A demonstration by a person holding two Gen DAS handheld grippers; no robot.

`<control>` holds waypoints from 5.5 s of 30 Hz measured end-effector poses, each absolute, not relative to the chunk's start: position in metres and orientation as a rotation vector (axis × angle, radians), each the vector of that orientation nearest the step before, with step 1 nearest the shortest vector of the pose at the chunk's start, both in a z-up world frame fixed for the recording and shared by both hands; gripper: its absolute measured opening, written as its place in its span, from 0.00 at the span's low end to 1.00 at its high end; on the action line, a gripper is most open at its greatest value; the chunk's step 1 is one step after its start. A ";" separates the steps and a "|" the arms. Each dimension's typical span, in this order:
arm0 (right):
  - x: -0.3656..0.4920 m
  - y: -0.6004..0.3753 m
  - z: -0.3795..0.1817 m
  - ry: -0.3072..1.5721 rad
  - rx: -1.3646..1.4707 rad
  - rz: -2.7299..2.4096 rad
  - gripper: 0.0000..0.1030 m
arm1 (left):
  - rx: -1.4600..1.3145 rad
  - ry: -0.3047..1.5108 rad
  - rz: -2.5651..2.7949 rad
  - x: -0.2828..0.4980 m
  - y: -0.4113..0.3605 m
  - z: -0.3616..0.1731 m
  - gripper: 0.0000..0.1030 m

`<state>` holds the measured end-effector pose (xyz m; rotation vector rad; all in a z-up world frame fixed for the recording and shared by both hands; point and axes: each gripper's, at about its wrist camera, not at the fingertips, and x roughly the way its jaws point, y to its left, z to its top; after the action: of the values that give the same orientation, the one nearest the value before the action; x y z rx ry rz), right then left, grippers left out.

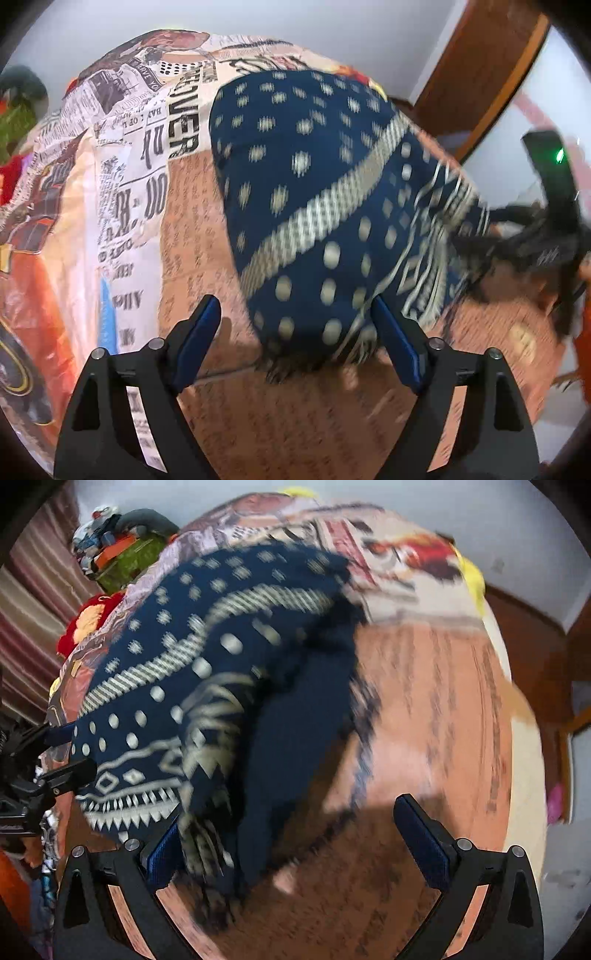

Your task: Fold large clothes

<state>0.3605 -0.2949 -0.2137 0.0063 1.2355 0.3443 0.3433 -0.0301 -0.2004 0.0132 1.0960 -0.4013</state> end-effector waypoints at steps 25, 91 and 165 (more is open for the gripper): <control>0.427 -0.272 -0.186 1.230 0.244 0.347 1.00 | -0.368 1.203 -0.439 0.431 -0.003 -0.192 0.83; 0.399 -0.132 -0.084 0.977 0.267 0.775 0.41 | -0.588 0.919 -0.572 0.375 0.137 -0.080 0.67; 0.358 0.032 -0.238 1.140 -0.392 0.691 0.68 | -0.077 1.036 -0.191 0.318 0.202 -0.211 0.69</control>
<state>0.3581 0.0325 -0.2375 -0.3916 1.1403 0.6913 0.3183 0.2023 -0.2109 -0.0772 1.0359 -0.1914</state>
